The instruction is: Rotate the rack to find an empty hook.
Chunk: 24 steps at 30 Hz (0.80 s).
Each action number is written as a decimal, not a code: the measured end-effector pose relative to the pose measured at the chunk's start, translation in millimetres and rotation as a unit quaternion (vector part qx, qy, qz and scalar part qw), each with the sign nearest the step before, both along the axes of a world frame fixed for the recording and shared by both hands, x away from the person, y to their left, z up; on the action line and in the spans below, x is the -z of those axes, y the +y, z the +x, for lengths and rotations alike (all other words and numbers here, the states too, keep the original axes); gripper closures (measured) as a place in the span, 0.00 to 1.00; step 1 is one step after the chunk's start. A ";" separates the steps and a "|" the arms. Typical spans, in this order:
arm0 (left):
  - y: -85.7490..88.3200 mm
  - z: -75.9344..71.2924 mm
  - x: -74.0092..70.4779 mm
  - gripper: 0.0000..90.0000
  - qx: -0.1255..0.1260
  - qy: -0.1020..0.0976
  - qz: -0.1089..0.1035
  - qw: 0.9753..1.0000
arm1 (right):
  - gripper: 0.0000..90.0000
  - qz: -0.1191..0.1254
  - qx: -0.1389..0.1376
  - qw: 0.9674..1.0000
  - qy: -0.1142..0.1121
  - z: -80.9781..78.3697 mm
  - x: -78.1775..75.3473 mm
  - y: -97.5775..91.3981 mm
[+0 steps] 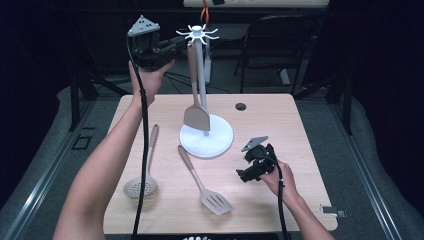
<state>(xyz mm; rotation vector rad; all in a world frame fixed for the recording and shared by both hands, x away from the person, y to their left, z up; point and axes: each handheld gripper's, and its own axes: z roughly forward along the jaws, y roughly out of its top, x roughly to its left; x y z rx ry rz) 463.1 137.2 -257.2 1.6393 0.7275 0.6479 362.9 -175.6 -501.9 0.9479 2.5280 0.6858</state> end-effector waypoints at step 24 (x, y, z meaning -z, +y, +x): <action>58.9 -32.6 53.4 0.33 -0.071 0.046 0.003 0.996 | 0.06 0.008 -0.002 1.000 0.001 -0.1 3.5 3.9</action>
